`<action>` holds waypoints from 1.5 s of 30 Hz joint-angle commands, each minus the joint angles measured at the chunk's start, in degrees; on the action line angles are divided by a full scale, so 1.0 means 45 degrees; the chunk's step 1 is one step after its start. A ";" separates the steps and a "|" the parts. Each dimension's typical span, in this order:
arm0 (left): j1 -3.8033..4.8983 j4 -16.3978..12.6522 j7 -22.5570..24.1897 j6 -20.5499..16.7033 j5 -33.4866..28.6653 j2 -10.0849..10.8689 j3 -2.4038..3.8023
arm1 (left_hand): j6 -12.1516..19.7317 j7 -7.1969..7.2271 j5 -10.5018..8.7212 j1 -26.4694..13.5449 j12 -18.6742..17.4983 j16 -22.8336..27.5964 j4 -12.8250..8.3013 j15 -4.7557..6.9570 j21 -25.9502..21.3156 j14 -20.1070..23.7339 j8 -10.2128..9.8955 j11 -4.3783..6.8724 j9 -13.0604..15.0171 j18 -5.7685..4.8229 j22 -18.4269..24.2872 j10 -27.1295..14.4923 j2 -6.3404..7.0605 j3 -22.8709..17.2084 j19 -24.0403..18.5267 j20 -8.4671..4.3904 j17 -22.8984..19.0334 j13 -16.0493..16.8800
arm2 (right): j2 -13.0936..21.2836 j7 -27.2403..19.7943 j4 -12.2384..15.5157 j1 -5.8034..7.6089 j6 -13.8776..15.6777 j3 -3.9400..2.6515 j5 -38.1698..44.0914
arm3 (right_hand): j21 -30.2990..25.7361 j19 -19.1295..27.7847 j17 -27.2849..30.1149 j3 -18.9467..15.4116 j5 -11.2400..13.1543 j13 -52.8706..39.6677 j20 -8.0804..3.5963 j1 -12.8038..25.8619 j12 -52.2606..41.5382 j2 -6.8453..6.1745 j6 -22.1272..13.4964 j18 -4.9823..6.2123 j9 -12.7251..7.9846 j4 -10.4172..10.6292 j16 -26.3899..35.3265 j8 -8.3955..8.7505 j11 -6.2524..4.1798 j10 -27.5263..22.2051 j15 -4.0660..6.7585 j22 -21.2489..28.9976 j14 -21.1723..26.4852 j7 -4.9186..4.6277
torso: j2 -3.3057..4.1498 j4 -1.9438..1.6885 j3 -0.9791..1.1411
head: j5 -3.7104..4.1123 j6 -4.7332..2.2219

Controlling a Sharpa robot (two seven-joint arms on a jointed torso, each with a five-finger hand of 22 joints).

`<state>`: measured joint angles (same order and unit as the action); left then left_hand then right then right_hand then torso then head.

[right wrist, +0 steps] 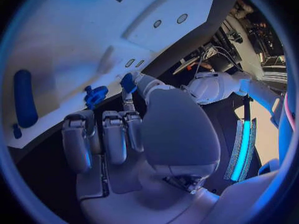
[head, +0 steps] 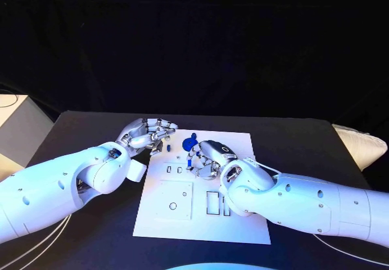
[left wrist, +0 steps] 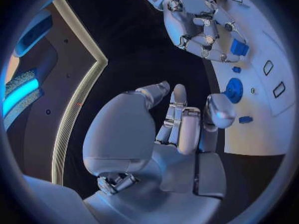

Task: Assemble the parts on the task board

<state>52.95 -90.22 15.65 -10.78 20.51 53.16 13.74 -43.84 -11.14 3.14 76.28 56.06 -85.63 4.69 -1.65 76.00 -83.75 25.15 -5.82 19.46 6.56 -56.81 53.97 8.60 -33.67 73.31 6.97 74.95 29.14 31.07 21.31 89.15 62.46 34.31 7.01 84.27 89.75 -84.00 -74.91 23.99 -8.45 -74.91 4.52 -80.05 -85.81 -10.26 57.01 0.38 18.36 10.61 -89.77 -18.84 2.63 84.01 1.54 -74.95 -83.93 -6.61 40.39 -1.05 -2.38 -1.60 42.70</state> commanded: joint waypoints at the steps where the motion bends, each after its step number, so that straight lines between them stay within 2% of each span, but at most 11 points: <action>1: 0.0006 -0.0022 -0.0400 0.0411 0.0401 -0.0048 0.0008 | -0.0016 0.0094 -0.0004 -0.0125 0.0067 -0.0097 0.0094 -0.0004 0.0080 -0.0258 0.0054 0.0033 -0.0009 -0.0088 -0.0130 0.0055 -0.0001 -0.0015 0.0100 0.0011 0.0998 0.0028 | -0.0171 0.0723 -0.0086 -0.0115 0.0175 -0.0009 0.1145 | 0.0056 -0.1333 -0.3354 0.0049 -0.0073 -0.2521 -0.0120 0.0178 -0.0032 0.0001 0.0028 -0.0084 0.0107 0.0057 -0.0052 -0.0087 -0.0124 0.0434 0.0087 -0.3344 -0.1349 0.0015 | 0.0004 0.0011 -0.0001 | -0.0009 0.0050; 7: 0.0006 -0.0003 -0.0602 0.0576 0.0504 -0.0098 0.0009 | 0.0013 0.0088 -0.0004 -0.0141 0.0110 -0.0181 0.0117 -0.0002 0.0129 -0.0363 0.0047 0.0029 -0.0018 -0.0101 -0.0209 0.0034 0.0004 -0.0019 0.0153 0.0006 0.1206 0.0051 | -0.0456 0.0946 -0.0327 -0.0308 0.0247 -0.0009 0.1543 | 0.0056 -0.1333 -0.3354 0.0045 -0.0076 -0.2536 -0.0121 0.0226 -0.0047 -0.0025 0.0025 -0.0084 0.0110 0.0071 -0.0052 -0.0102 -0.0126 0.0451 0.0088 -0.3344 -0.1349 0.0017 | 0.0023 -0.0003 0.0012 | -0.0033 0.0133; 14: 0.0005 0.0015 -0.0682 0.0662 0.0529 -0.0126 0.0009 | 0.0026 0.0085 -0.0004 -0.0148 0.0116 -0.0179 0.0126 -0.0003 0.0139 -0.0361 0.0043 0.0026 -0.0021 -0.0103 -0.0224 0.0015 0.0010 -0.0018 0.0164 0.0004 0.1200 0.0055 | -0.0663 0.1021 -0.0503 -0.0447 0.0250 -0.0009 0.1813 | 0.0056 -0.1333 -0.3354 0.0039 -0.0073 -0.2556 -0.0123 0.0280 -0.0069 -0.0054 0.0029 -0.0084 0.0116 0.0087 -0.0052 -0.0122 -0.0129 0.0475 0.0090 -0.3344 -0.1349 0.0022 | 0.0037 0.0006 -0.0014 | -0.0030 0.0207; 16: 0.0005 0.0018 -0.0697 0.0685 0.0533 -0.0140 0.0009 | 0.0026 0.0085 -0.0004 -0.0148 0.0116 -0.0179 0.0126 -0.0003 0.0139 -0.0361 0.0043 0.0026 -0.0021 -0.0103 -0.0224 0.0015 0.0010 -0.0018 0.0164 0.0004 0.1200 0.0055 | -0.0706 0.1045 -0.0550 -0.0481 0.0254 -0.0009 0.1892 | 0.0056 -0.1333 -0.3354 0.0030 -0.0067 -0.2555 -0.0126 0.0330 -0.0067 -0.0085 0.0026 -0.0084 0.0119 0.0101 -0.0052 -0.0137 -0.0133 0.0475 0.0093 -0.3344 -0.1349 0.0025 | 0.0029 -0.0005 0.0002 | -0.0030 0.0233; 25: 0.0004 0.0003 -0.0688 0.0737 0.0678 -0.0154 0.0009 | 0.0045 0.0080 -0.0003 -0.0156 0.0122 -0.0144 0.0138 -0.0006 0.0171 -0.0315 0.0038 0.0022 -0.0026 -0.0116 -0.0286 -0.0016 0.0012 -0.0023 0.0199 0.0005 0.1104 0.0059 | -0.0822 0.1056 -0.0694 -0.0589 0.0248 -0.0009 0.2073 | 0.0048 -0.1330 -0.3354 0.0016 -0.0060 -0.2535 -0.0129 0.0401 -0.0045 -0.0135 0.0003 -0.0082 0.0119 0.0122 -0.0052 -0.0148 -0.0133 0.0456 0.0096 -0.3339 -0.1349 0.0023 | 0.0022 -0.0027 0.0006 | -0.0038 0.0333; 39: 0.0004 -0.0003 -0.0704 0.0794 0.0707 -0.0166 0.0010 | 0.0048 0.0079 -0.0003 -0.0158 0.0122 -0.0133 0.0140 -0.0006 0.0167 -0.0300 0.0037 0.0021 -0.0027 -0.0114 -0.0273 -0.0024 0.0012 -0.0024 0.0193 0.0006 0.1073 0.0060 | -0.0942 0.0944 -0.0824 -0.0719 0.0331 -0.0009 0.2141 | 0.0051 -0.1331 -0.3354 0.0012 -0.0060 -0.2530 -0.0130 0.0445 -0.0038 -0.0163 -0.0015 -0.0083 0.0118 0.0136 -0.0052 -0.0155 -0.0132 0.0451 0.0096 -0.3341 -0.1349 0.0023 | 0.0018 0.0005 0.0037 | -0.0130 0.0398; 45: 0.0004 -0.0001 -0.0722 0.0822 0.0711 -0.0170 0.0010 | 0.0048 0.0079 -0.0003 -0.0158 0.0122 -0.0133 0.0140 -0.0006 0.0167 -0.0300 0.0037 0.0021 -0.0027 -0.0114 -0.0273 -0.0024 0.0012 -0.0024 0.0193 0.0006 0.1073 0.0060 | -0.0962 0.0921 -0.0907 -0.0744 0.0285 -0.0010 0.2145 | 0.0051 -0.1331 -0.3354 0.0012 -0.0060 -0.2530 -0.0130 0.0445 -0.0038 -0.0163 -0.0015 -0.0083 0.0118 0.0136 -0.0052 -0.0155 -0.0132 0.0451 0.0096 -0.3341 -0.1349 0.0023 | 0.0012 0.0001 0.0028 | -0.0126 0.0398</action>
<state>52.95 -90.12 12.33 -8.25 23.41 52.53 13.75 -43.83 -11.14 3.14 76.28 56.30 -86.20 4.99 -1.66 76.67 -83.74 25.15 -5.84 19.39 6.57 -58.09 53.96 8.60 -33.67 73.71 6.98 74.93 29.32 26.82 25.74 85.14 59.18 35.48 6.98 93.00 89.74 -84.00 -74.90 23.95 -8.62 -74.92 4.52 -78.71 -85.81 -11.02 56.81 0.38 18.83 10.92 -89.77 -19.29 2.46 83.84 1.54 -74.92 -83.93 -6.62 40.46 -1.05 -2.23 -2.16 44.49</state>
